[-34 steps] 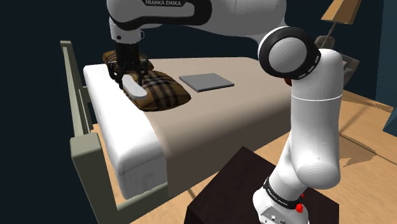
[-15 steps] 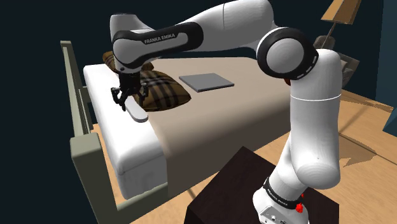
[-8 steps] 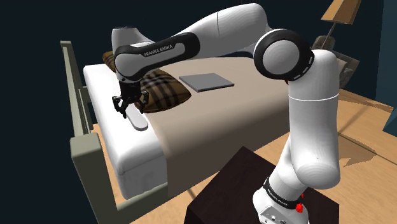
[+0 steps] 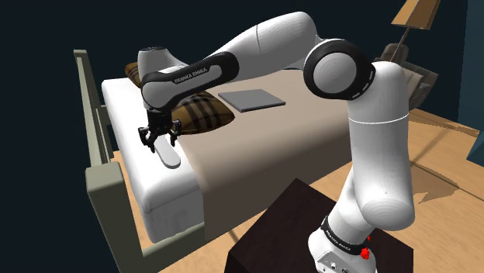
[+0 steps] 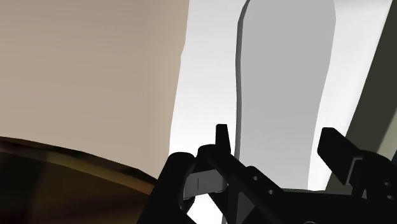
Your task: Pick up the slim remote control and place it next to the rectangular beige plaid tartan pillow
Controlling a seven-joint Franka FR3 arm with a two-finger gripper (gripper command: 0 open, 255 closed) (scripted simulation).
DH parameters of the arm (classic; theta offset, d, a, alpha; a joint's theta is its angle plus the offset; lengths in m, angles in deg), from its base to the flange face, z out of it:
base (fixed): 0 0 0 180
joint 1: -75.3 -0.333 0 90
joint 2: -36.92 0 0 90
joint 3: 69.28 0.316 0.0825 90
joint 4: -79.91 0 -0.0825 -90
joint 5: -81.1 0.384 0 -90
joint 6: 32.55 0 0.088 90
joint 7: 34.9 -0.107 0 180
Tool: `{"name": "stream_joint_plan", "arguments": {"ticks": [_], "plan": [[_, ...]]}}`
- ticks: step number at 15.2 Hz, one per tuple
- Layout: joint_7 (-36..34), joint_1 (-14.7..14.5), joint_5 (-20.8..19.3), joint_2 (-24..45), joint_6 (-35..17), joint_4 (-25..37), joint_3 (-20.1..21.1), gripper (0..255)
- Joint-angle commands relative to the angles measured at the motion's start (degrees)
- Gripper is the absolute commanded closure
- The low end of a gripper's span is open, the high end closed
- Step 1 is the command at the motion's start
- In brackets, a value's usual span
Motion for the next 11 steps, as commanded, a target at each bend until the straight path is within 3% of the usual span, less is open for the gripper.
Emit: {"name": "stream_joint_plan", "arguments": {"ticks": [1,6,7,11], "plan": [[-0.04,0.02,-0.03,0.07,-0.43,-0.33,-0.04,255],[-0.04,0.02,-0.04,0.07,-0.43,-0.33,-0.03,255],[-0.04,0.02,-0.04,0.10,-0.42,-0.30,-0.03,0],[-0.01,0.05,-0.03,0.03,-0.46,-0.40,-0.04,0]]}}
